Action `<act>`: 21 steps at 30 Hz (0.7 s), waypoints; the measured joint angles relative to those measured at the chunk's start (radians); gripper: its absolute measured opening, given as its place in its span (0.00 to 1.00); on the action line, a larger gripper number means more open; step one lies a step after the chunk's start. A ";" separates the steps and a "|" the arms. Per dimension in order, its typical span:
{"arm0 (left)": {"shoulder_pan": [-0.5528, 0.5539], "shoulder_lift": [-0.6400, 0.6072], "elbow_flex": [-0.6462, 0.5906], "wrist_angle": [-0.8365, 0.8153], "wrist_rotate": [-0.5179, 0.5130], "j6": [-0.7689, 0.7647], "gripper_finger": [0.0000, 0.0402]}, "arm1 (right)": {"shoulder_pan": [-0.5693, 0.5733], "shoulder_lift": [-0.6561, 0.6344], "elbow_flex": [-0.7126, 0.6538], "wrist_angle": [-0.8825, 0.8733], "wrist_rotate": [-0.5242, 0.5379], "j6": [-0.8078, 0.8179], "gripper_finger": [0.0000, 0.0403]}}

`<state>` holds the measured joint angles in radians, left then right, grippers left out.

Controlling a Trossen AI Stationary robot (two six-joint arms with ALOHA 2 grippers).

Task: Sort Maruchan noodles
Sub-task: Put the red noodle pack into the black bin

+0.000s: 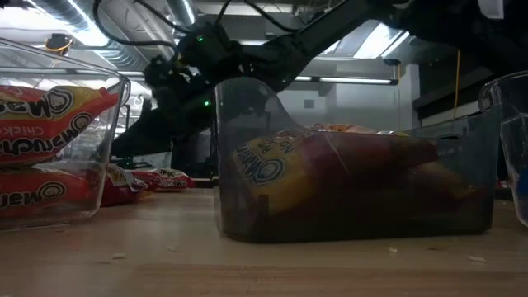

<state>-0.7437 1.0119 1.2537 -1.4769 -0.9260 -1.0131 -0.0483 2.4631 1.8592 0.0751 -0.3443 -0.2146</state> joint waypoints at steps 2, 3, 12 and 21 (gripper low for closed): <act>0.000 0.000 0.000 0.000 0.000 0.000 0.25 | 0.000 0.025 0.022 -0.012 -0.002 0.000 0.73; 0.000 0.000 0.000 0.000 0.000 0.000 0.25 | 0.000 0.032 0.023 -0.029 0.008 0.000 0.73; 0.000 0.000 0.000 0.000 0.006 -0.001 0.25 | 0.000 0.003 0.029 -0.223 0.228 0.029 0.73; 0.000 0.000 0.000 -0.005 0.013 -0.001 0.25 | -0.054 -0.135 0.022 -0.679 0.294 0.077 0.73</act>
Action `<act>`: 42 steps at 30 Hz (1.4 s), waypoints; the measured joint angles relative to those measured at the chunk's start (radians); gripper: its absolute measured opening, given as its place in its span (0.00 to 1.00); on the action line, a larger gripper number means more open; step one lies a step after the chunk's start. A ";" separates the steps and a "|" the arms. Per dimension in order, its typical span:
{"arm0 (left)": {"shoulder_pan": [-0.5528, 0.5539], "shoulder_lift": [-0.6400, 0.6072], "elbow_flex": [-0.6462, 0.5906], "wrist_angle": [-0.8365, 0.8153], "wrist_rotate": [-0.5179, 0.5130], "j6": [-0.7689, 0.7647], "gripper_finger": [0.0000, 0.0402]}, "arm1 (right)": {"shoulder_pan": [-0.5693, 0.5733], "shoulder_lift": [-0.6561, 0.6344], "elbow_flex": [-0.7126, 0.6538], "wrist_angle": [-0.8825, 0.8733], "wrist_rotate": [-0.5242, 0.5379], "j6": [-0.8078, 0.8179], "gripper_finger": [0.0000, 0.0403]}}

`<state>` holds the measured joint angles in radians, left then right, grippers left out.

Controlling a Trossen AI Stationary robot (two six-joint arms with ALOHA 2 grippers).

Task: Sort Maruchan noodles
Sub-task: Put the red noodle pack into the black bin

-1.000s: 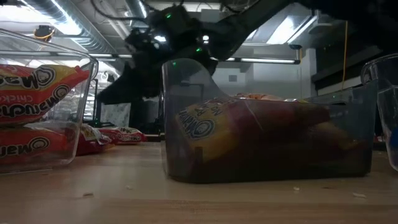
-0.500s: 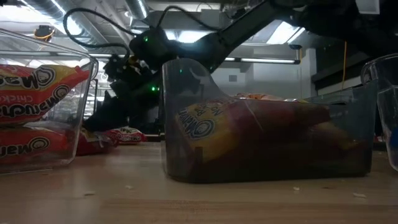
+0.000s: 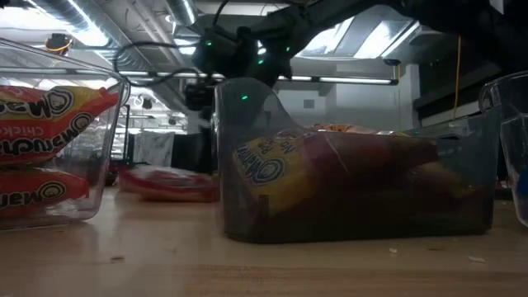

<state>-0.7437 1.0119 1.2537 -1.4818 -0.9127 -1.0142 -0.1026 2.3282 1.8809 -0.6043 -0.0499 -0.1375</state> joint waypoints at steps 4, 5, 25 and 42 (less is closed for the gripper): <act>0.000 0.000 0.000 -0.001 0.000 0.003 0.25 | -0.020 -0.062 0.000 -0.166 -0.014 0.000 0.73; 0.000 0.000 0.000 -0.001 -0.001 0.003 0.25 | -0.022 -0.076 0.000 -0.191 -0.020 0.000 0.73; 0.000 0.000 -0.087 0.001 0.016 -0.048 0.25 | 0.152 0.009 -0.024 0.123 0.155 -0.201 0.74; 0.000 0.000 -0.089 0.001 0.013 -0.050 0.25 | 0.162 0.024 0.003 0.037 0.285 -0.149 0.74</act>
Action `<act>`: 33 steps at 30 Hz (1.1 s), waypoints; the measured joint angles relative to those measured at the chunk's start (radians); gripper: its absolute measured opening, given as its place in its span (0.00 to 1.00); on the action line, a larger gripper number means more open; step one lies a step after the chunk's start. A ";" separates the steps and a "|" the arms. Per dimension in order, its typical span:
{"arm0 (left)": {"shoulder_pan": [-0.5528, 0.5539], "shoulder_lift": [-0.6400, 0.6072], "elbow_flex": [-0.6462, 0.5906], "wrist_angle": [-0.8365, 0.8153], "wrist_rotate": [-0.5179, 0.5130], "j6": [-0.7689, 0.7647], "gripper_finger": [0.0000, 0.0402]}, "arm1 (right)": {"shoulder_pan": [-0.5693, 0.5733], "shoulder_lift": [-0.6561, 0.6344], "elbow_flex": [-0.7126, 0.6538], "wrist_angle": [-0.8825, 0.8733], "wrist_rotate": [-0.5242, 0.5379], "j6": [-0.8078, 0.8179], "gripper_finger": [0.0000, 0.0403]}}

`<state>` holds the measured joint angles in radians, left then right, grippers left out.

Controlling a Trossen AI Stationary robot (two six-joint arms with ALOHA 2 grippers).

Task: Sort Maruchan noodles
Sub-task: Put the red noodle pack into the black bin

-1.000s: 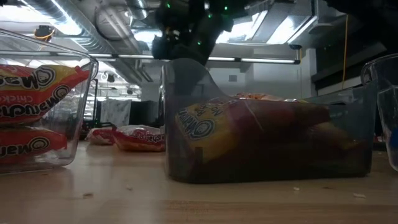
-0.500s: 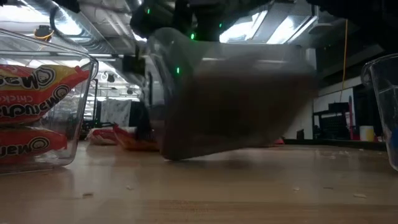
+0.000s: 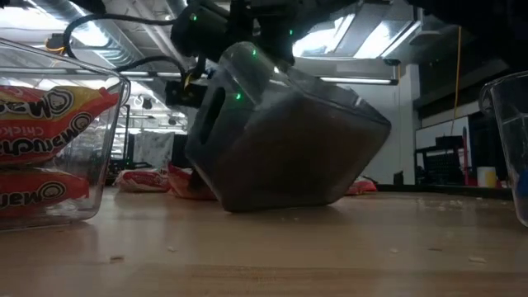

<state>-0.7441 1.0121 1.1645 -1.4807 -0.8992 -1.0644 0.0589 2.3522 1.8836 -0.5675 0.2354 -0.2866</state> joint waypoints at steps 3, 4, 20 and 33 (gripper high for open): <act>0.000 0.000 0.000 0.000 0.001 0.000 0.25 | 0.001 -0.014 0.062 -0.066 -0.004 0.028 0.74; 0.000 -0.001 0.000 0.000 0.001 0.000 0.25 | 0.001 -0.022 0.090 -0.106 -0.011 0.039 0.74; -0.001 0.000 0.000 0.000 0.012 0.001 0.25 | 0.000 -0.007 0.204 -0.200 -0.047 0.048 0.74; -0.001 0.000 0.000 -0.002 0.018 0.001 0.25 | 0.025 0.009 0.039 0.100 0.006 0.047 0.74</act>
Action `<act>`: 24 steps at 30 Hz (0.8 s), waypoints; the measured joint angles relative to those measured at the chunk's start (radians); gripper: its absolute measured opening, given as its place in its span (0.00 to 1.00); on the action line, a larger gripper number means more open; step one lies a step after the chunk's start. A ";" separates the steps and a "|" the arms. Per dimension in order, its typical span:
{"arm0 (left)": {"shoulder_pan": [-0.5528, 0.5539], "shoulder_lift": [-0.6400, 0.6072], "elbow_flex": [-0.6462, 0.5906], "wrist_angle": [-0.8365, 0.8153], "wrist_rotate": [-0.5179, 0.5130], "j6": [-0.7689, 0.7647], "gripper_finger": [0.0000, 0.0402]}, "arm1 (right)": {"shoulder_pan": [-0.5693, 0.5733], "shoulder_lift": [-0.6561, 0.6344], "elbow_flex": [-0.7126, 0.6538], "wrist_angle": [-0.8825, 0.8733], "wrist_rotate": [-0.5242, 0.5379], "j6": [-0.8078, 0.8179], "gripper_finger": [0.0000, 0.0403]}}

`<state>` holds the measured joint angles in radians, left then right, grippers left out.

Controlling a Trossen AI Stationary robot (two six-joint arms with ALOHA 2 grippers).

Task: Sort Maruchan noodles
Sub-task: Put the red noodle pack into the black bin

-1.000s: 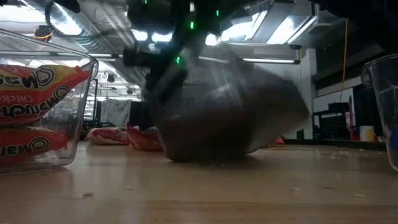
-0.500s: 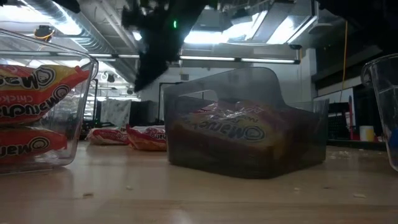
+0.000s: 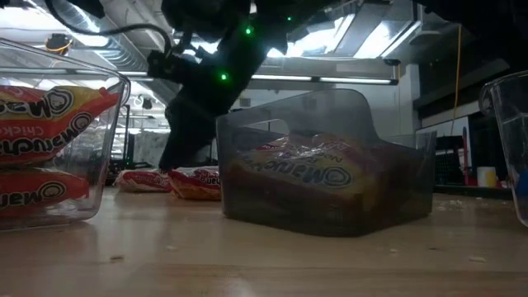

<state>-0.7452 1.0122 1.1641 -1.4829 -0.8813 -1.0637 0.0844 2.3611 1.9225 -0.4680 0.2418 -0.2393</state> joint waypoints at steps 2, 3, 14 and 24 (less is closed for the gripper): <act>0.000 0.000 0.000 0.001 0.000 0.000 0.25 | -0.001 0.001 -0.002 -0.006 0.020 0.000 0.74; 0.000 0.000 0.000 0.000 0.000 0.000 0.25 | -0.001 0.008 0.000 0.002 0.021 0.000 0.74; 0.001 0.000 0.000 0.001 0.000 0.000 0.25 | 0.003 0.075 0.000 0.007 0.096 0.061 0.74; 0.001 0.000 0.000 0.000 -0.004 0.000 0.25 | -0.001 0.080 0.000 -0.017 0.266 0.079 0.51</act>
<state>-0.7444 1.0119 1.1641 -1.4830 -0.8850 -1.0637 0.0837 2.4413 1.9221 -0.4854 0.5080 -0.1604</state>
